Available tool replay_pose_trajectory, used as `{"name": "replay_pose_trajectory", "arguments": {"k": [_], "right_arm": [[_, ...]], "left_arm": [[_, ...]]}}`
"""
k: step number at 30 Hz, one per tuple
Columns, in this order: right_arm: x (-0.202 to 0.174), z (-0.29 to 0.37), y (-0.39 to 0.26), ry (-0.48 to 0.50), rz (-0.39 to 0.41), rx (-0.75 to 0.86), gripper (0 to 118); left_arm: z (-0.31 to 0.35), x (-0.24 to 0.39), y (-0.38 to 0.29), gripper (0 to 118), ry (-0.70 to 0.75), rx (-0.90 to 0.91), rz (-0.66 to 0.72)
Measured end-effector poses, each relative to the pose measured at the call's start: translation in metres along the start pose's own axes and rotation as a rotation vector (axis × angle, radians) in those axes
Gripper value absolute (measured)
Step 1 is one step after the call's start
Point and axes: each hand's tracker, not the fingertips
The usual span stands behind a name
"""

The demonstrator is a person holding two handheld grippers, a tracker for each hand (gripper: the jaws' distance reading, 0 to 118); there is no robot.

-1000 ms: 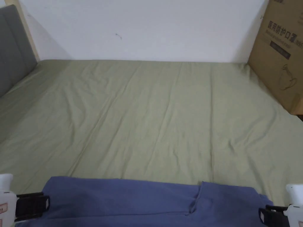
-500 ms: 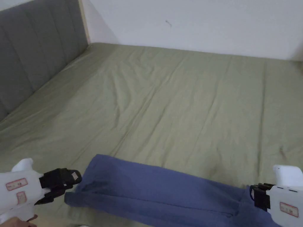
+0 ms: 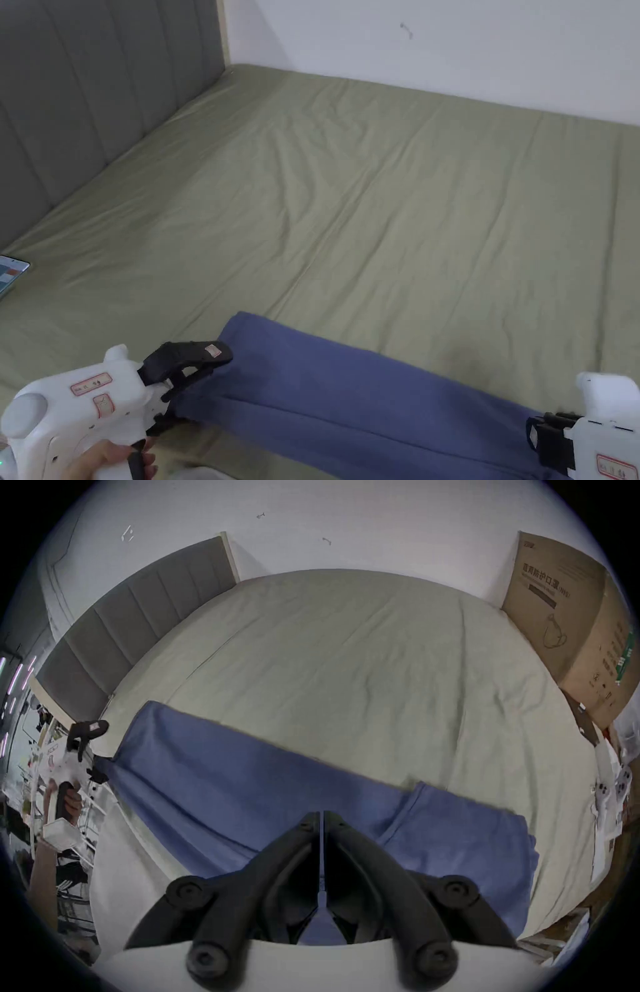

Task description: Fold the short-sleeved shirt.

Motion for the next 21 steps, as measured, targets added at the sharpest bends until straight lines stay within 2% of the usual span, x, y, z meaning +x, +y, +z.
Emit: {"name": "replay_pose_trajectory", "arguments": {"k": [1, 3, 4, 5, 8, 13, 16, 18, 21], "right_arm": [[-0.003, 0.000, -0.001, 0.005, -0.003, -0.005, 1], [-0.005, -0.002, -0.003, -0.001, 0.003, -0.013, 1], [-0.006, -0.002, -0.003, -0.004, 0.007, -0.016, 1], [-0.007, 0.000, -0.004, -0.005, 0.009, -0.019, 1], [-0.003, 0.000, -0.006, 0.002, -0.009, -0.020, 1], [0.008, 0.001, -0.010, -0.005, -0.034, -0.024, 1], [0.014, 0.003, -0.013, -0.001, -0.055, -0.024, 1], [0.018, 0.004, -0.016, -0.004, -0.062, -0.026, 1], [0.023, 0.006, -0.021, -0.016, -0.074, -0.028, 1]], "left_arm": [[-0.008, -0.001, 0.002, 7, 0.045, -0.006, -0.002], [-0.020, -0.004, 0.004, 7, 0.226, -0.027, -0.045], [-0.019, -0.002, 0.005, 7, 0.122, -0.039, -0.065], [-0.014, 0.005, 0.006, 7, 0.125, -0.026, -0.062], [-0.001, 0.015, 0.020, 7, 0.192, -0.032, -0.198], [0.022, 0.016, 0.030, 7, 0.265, 0.027, -0.226], [0.040, 0.011, 0.035, 7, 0.258, 0.048, -0.195], [0.040, 0.020, 0.033, 7, 0.311, 0.027, -0.279], [0.035, 0.038, 0.025, 7, 0.329, 0.034, -0.326]]}}
